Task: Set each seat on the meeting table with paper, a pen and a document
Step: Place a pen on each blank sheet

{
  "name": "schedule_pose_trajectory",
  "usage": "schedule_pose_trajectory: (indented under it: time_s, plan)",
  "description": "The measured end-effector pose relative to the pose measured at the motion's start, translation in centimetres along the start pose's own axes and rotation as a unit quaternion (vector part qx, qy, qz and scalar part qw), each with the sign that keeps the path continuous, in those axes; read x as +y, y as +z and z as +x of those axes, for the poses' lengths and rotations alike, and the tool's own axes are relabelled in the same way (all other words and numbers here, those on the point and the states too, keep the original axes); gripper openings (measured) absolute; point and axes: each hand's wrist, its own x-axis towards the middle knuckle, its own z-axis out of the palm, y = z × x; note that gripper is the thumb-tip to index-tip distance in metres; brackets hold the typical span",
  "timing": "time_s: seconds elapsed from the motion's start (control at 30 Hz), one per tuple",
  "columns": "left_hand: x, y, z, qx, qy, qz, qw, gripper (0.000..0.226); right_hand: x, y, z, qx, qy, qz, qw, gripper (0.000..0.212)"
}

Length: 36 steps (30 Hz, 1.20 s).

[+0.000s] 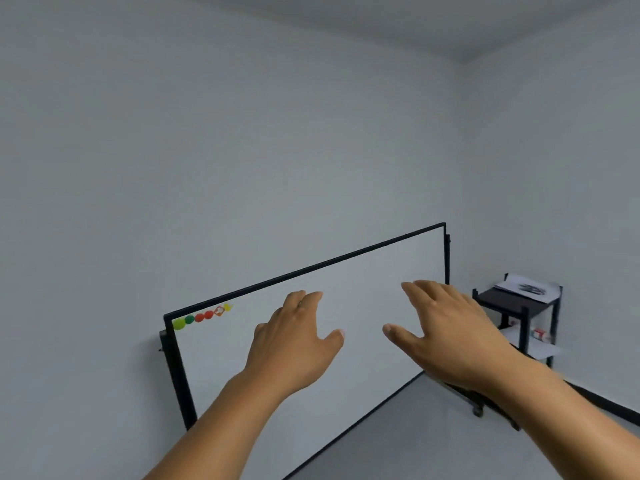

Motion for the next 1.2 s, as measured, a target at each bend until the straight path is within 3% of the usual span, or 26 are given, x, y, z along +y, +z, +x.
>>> schedule_pose_trajectory:
  time_s: [0.17, 0.4, 0.83, 1.0, 1.2]
  plan:
    - [-0.5, 2.2, 10.1, -0.043, 0.048, -0.016, 0.998, 0.078, 2.1, 2.0, 7.2, -0.006, 0.061, -0.017, 0.998, 0.081]
    - [5.4, 8.1, 21.7, -0.108, 0.149, -0.039, 0.982, 0.077, 10.0, 4.0, 12.5, -0.024, 0.169, -0.057, 0.984, 0.077]
    - [27.1, 22.2, 38.3, -0.157, 0.276, -0.019, 0.948, 0.075, 36.5, 4.0, 18.2, -0.001, 0.294, -0.068, 0.954, 0.075]
    - [35.2, 25.8, 44.1, -0.164, 0.296, -0.031, 0.941, 0.058, 46.3, 2.6, 21.5, -0.008, 0.300, -0.074, 0.951, 0.080]
    - [43.7, 32.8, 52.9, -0.175, 0.304, -0.039, 0.936, 0.077, 57.0, 2.8, 26.7, -0.017, 0.310, -0.087, 0.947, 0.078]
